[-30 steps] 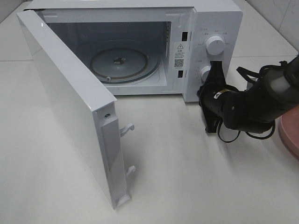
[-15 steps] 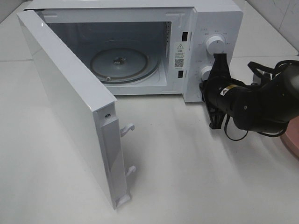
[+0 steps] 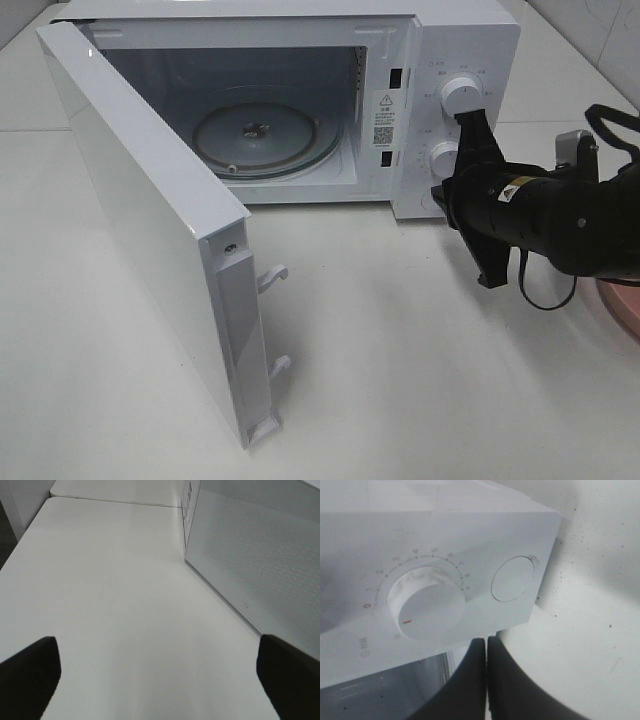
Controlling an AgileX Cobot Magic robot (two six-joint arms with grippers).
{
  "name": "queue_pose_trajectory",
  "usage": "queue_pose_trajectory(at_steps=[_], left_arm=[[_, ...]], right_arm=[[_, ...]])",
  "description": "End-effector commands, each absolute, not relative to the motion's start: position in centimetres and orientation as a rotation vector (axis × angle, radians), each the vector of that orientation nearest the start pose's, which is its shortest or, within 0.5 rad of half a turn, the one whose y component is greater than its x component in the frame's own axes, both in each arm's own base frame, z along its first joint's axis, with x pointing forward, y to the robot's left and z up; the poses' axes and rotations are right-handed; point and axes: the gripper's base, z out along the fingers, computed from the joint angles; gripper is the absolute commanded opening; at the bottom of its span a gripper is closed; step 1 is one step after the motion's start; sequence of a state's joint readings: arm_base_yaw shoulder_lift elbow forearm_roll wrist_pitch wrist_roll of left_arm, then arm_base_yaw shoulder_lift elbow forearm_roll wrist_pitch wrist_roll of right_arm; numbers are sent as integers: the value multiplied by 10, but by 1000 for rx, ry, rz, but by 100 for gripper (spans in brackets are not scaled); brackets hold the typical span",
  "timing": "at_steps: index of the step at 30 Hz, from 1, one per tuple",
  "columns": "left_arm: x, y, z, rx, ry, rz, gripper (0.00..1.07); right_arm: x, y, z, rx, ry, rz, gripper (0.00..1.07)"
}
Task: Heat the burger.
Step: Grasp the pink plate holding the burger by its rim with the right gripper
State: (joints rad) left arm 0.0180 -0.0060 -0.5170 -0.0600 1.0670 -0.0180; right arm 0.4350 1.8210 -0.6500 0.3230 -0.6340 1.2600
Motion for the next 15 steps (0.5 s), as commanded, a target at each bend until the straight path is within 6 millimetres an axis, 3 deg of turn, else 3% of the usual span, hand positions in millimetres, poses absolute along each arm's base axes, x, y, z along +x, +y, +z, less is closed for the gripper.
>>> queue_pose_trajectory(at_steps=[1, 8, 15], left_arm=[[-11, -5, 281, -30, 2014, -78, 101], [-11, -5, 281, -30, 2014, -78, 101], [-11, -5, 281, -30, 2014, -78, 101]], right_arm=[[294, 121, 149, 1094, 1923, 919, 0], [284, 121, 160, 956, 2065, 823, 0], [268, 119, 179, 669, 2235, 694, 1]])
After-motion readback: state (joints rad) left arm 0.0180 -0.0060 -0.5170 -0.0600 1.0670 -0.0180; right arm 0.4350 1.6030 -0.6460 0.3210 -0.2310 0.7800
